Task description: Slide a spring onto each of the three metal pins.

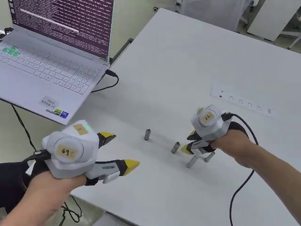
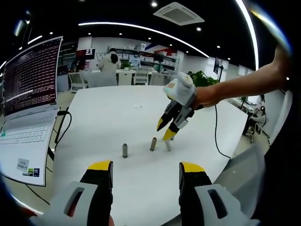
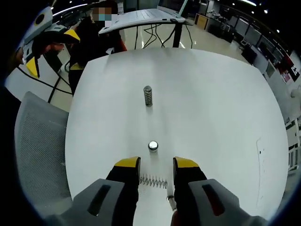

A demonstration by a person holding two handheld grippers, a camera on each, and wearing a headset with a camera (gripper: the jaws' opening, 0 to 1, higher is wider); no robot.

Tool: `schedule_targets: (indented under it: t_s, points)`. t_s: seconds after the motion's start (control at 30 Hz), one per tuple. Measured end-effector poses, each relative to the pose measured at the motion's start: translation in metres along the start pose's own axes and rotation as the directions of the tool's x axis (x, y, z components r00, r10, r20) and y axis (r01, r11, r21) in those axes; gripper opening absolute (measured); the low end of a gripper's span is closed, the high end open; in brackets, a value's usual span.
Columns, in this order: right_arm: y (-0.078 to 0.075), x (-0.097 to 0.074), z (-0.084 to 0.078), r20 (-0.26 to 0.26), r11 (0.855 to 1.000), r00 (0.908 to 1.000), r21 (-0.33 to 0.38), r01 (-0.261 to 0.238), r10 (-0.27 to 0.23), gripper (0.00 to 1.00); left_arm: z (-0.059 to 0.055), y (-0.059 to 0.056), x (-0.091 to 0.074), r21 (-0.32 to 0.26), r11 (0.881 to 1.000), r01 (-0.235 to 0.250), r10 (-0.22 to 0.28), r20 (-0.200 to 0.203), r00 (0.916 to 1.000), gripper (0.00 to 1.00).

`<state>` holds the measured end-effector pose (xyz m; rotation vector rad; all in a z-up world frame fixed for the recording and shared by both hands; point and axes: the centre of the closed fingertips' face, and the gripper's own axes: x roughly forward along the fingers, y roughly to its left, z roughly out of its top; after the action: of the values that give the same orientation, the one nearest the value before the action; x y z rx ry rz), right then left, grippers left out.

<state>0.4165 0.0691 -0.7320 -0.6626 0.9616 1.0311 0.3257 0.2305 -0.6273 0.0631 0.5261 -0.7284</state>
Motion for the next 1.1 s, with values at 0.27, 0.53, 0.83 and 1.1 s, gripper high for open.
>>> schedule_targets:
  t_s: [0.27,0.53,0.83,1.1]
  points:
    - [0.005,-0.016,-0.002,0.055,0.998,0.9981,0.052,0.023,-0.026,0.28,0.003,-0.003,-0.006,0.006,1.000,0.000,0.000,0.009,1.0000,0.52]
    - [0.005,-0.034,0.002,0.116,0.994,0.9903,0.087,0.066,-0.076,0.29,0.006,0.002,-0.011,0.001,1.000,-0.014,0.014,0.021,0.9997,0.52]
    - [0.008,-0.058,0.003,0.183,0.985,0.9745,0.135,0.106,-0.130,0.30,0.007,0.005,-0.013,-0.004,1.000,-0.020,0.020,0.026,0.9995,0.52]
    - [0.016,-0.069,-0.003,0.212,0.978,0.9641,0.167,0.126,-0.160,0.32,0.008,0.004,-0.013,-0.005,1.000,-0.017,0.017,0.028,0.9995,0.52]
